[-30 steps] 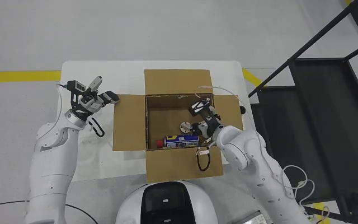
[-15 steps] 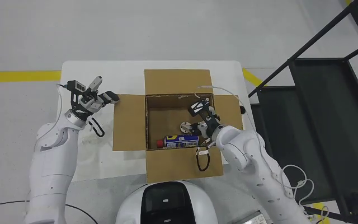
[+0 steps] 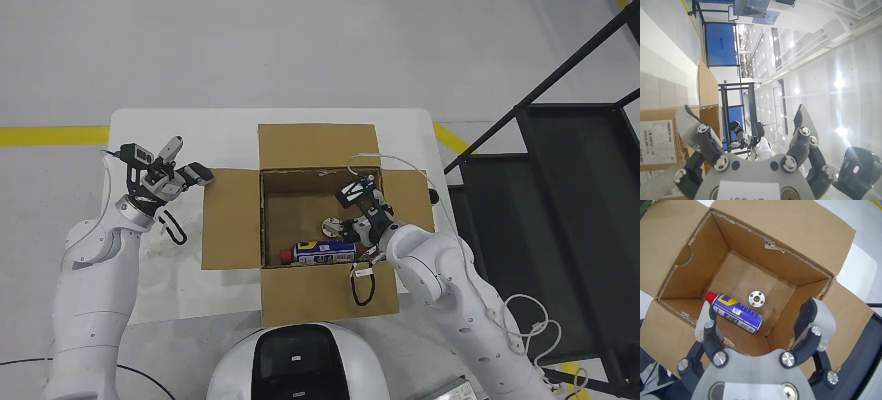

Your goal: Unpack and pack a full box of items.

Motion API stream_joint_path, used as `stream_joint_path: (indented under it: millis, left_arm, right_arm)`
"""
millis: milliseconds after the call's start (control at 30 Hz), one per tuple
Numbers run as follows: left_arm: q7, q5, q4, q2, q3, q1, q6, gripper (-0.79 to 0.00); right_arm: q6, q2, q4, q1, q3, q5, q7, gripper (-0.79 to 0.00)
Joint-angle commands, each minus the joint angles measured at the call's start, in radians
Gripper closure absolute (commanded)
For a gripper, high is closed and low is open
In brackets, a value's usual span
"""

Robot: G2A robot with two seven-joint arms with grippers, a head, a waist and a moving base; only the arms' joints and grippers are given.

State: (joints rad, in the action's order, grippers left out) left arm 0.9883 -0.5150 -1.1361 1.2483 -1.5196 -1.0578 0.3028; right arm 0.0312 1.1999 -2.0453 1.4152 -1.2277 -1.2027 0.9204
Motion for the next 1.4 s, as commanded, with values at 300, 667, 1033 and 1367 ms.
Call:
stream_joint_path:
  millis: [300, 667, 1033, 1367]
  left_arm:
    - [0.000, 0.000, 0.000, 0.000, 0.000, 0.000, 0.000, -0.785]
    - [0.000, 0.000, 0.000, 0.000, 0.000, 0.000, 0.000, -0.785]
    - [0.000, 0.000, 0.000, 0.000, 0.000, 0.000, 0.000, -0.785]
    - [0.000, 0.000, 0.000, 0.000, 0.000, 0.000, 0.000, -0.785]
  right_arm:
    - [0.000, 0.000, 0.000, 0.000, 0.000, 0.000, 0.000, -0.785]
    - [0.000, 0.000, 0.000, 0.000, 0.000, 0.000, 0.000, -0.785]
    - [0.000, 0.000, 0.000, 0.000, 0.000, 0.000, 0.000, -0.785]
    - [0.030, 0.004, 0.044, -0.022, 0.024, 0.061, 0.021, -0.785]
